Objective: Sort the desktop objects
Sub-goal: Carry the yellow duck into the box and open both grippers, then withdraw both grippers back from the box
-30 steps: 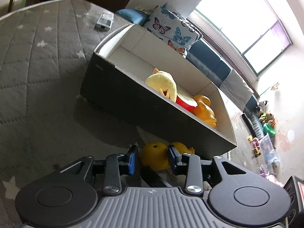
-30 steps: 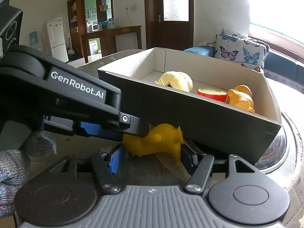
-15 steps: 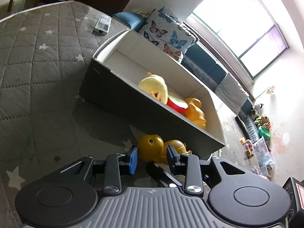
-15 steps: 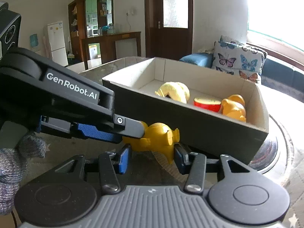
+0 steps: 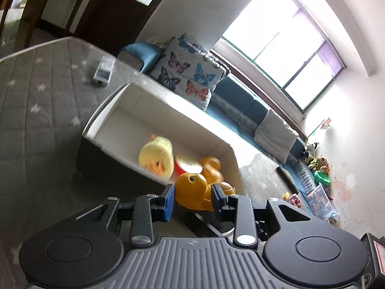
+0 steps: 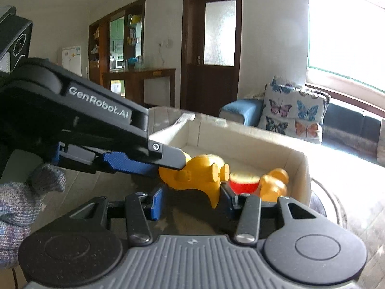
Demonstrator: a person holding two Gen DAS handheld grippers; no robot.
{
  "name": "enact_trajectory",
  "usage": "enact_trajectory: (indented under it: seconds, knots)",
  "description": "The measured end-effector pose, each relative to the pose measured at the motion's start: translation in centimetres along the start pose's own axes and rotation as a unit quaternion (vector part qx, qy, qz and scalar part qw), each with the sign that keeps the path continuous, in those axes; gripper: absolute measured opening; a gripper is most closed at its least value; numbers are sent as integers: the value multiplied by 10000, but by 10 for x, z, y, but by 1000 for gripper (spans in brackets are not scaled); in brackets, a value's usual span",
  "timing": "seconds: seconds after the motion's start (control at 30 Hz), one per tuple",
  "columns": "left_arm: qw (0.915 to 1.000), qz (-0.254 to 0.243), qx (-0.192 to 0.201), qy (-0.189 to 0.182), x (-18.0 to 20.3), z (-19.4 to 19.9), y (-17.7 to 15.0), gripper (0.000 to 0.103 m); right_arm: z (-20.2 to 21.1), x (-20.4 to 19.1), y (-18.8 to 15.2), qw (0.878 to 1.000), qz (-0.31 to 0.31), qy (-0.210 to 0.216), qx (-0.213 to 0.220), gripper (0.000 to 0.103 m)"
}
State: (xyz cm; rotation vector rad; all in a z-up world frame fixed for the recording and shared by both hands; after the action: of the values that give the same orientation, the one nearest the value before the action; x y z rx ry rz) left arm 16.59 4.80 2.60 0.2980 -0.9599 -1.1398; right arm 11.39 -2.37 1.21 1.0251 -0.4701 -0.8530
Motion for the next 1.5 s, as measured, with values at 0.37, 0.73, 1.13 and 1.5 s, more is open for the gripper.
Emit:
enact_trajectory:
  seconds: [0.37, 0.73, 1.13, 1.5]
  knots:
    - [9999, -67, -132, -52, 19, -59, 25, 35, -34, 51, 11, 9994, -282, -135, -180, 48]
    - [9988, -200, -434, 112, 15, -95, 15, 35, -57, 74, -5, 9972, -514, -36, -536, 49]
    - [9981, -466, -191, 366, 11, -66, 5, 35, -33, 67, -3, 9983, -461, -191, -297, 61]
    - [9950, -693, -37, 719, 6, -29, -21, 35, -2, 43, -7, 9986, -445, -253, -133, 79]
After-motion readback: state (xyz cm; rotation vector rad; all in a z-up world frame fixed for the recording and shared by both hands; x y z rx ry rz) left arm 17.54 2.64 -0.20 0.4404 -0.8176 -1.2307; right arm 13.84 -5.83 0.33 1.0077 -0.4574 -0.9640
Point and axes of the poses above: each gripper's, at about its wrist camera, not at the fingertips, and z roughly against the way its jaws point, x to its right, y to its top, the point moved 8 cm from there along -z, roughly the way its jaws point, and after that the axes turned 8 degrees about y, right-handed, at the moved point
